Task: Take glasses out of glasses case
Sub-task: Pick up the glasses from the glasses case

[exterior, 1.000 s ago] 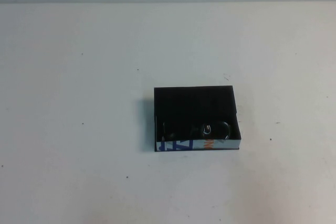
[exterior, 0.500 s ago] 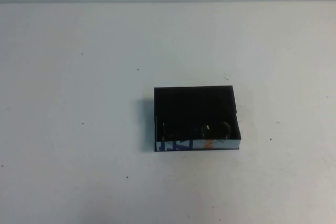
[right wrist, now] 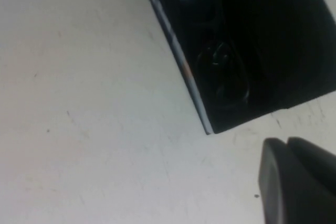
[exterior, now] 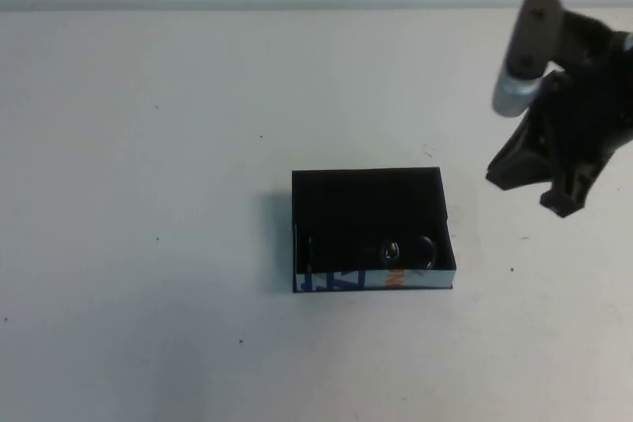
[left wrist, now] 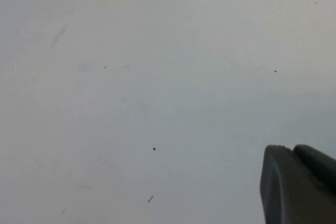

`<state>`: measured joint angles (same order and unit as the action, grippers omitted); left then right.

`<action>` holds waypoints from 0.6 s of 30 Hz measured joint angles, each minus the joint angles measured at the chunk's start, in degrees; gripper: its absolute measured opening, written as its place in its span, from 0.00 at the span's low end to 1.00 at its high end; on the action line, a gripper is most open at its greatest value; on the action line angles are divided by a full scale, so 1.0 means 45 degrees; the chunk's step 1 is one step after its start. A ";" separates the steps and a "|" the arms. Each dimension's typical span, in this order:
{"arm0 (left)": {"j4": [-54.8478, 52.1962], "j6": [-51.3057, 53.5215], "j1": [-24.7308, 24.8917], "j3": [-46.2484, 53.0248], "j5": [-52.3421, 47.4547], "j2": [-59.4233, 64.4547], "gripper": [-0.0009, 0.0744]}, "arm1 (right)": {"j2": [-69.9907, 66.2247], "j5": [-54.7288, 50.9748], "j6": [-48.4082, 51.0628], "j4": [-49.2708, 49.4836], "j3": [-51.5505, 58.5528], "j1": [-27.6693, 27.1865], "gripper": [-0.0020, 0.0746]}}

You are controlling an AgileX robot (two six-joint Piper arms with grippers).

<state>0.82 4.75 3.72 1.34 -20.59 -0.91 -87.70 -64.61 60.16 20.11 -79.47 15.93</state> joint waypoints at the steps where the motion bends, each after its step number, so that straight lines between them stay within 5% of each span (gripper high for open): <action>1: 0.0000 0.0000 0.0000 0.0000 0.0000 0.0000 0.01 | -0.0539 -0.0342 0.0008 -0.0201 -0.0442 0.0210 0.00; 10: 0.0000 0.0000 0.0000 0.0000 0.0000 0.0000 0.01 | -0.4180 -0.1192 0.0032 -0.1851 -0.4011 0.1811 0.00; 18: 0.0000 0.0000 0.0000 0.0000 0.0000 0.0000 0.01 | -0.6344 -0.1192 0.0032 -0.1721 -0.4690 0.2871 0.00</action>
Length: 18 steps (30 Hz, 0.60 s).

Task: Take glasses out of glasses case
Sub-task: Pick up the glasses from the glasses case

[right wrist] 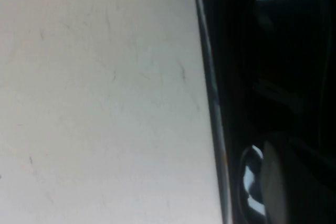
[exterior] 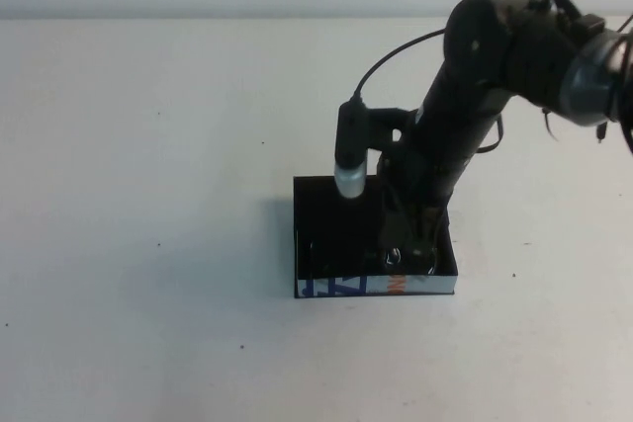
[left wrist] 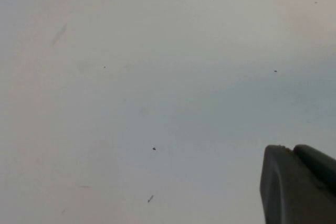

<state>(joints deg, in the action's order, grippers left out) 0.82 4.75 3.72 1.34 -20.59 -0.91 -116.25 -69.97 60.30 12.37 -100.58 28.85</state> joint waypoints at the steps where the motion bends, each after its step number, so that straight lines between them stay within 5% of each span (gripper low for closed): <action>1: 0.0000 0.0000 0.0000 0.0000 0.0000 0.0000 0.01 | -0.0216 0.0000 0.0000 0.0000 0.0003 0.0100 0.01; 6: 0.0000 0.0000 0.0000 0.0000 0.0000 0.0000 0.01 | -0.0705 0.0303 0.0000 0.0000 0.0003 0.0361 0.13; 11: 0.0000 0.0000 0.0000 0.0000 0.0000 0.0000 0.01 | -0.0729 0.0614 0.0000 0.0000 0.0003 0.0416 0.44; 18: 0.0000 0.0000 0.0000 0.0000 0.0000 0.0000 0.01 | -0.0729 0.1270 0.0000 -0.0024 -0.0006 0.0416 0.47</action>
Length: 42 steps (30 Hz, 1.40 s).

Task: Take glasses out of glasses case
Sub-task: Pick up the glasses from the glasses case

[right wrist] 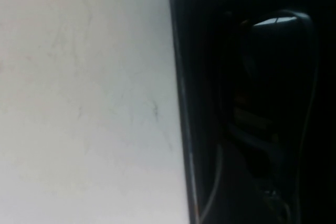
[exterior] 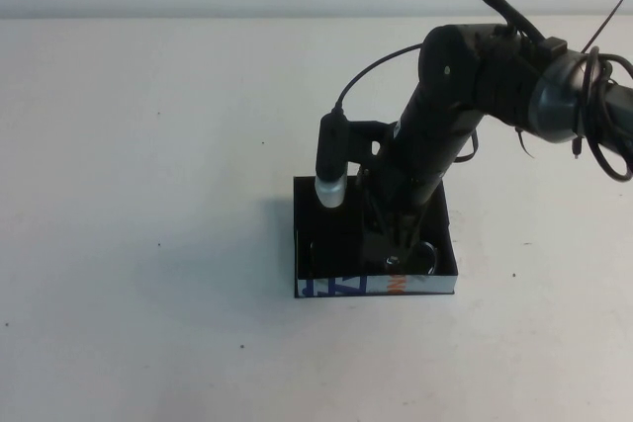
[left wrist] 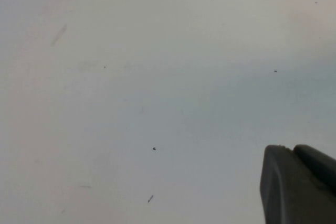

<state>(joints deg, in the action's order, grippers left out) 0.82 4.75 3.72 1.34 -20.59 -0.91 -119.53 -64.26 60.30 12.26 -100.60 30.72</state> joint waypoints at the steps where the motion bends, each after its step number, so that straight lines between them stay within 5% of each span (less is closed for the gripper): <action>1: 0.0000 0.0000 0.0000 0.0000 0.0000 0.0000 0.01 | 0.0000 0.0127 0.0000 0.0000 0.0000 0.0000 0.47; 37: 0.0000 0.0000 0.0000 0.0000 0.0000 0.0000 0.01 | -0.1058 0.0467 0.0000 0.0034 -0.0068 0.0000 0.39; 42: 0.0000 0.0000 0.0000 0.0000 0.0000 0.0000 0.01 | -0.1033 0.0580 -0.0266 0.0012 -0.0068 0.0000 0.24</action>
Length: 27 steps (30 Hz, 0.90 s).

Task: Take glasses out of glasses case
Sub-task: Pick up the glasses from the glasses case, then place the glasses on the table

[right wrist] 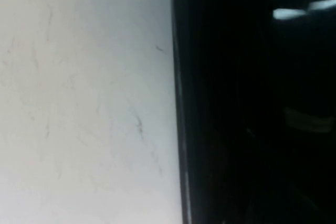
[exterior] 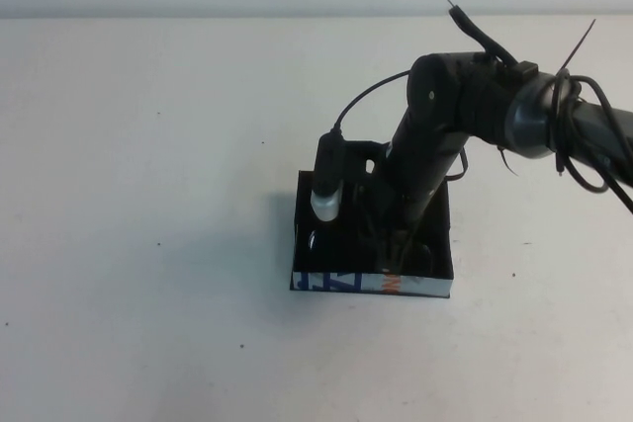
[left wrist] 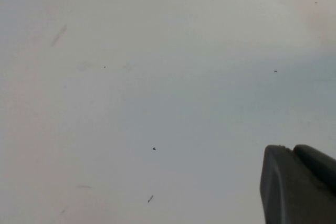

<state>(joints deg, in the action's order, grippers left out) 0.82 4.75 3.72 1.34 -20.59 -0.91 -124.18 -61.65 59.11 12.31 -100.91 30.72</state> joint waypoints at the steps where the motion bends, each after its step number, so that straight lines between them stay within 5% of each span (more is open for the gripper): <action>1: 0.0000 0.0000 0.0000 0.0000 0.0000 0.0000 0.01 | 0.0060 0.0000 -0.0135 0.0000 0.0000 0.0000 0.20; 4: 0.0000 0.0000 0.0000 0.0000 0.0000 0.0000 0.01 | 0.0284 -0.0202 -0.0379 -0.0126 -0.0297 0.0000 0.09; 10: 0.0000 0.0000 0.0000 0.0000 0.0000 0.0000 0.01 | 0.0932 -0.1581 -0.1653 -0.0474 -0.1828 0.0000 0.08; 16: 0.0000 0.0000 0.0000 0.0000 0.0000 0.0000 0.01 | 0.2361 -0.1947 -0.6059 -0.1004 -0.2228 -0.0352 0.08; 21: 0.0000 0.0000 0.0000 0.0000 0.0000 0.0000 0.01 | 0.3492 -0.1993 -0.9926 -0.0980 -0.1458 -0.1968 0.08; 27: 0.0000 0.0000 0.0000 0.0000 0.0000 0.0000 0.01 | 0.5057 -0.1993 -1.1927 -0.0873 0.2131 -0.4378 0.08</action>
<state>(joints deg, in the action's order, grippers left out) 0.82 4.75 3.72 1.34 -20.59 -0.91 -101.42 -70.62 5.43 8.38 -91.32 11.03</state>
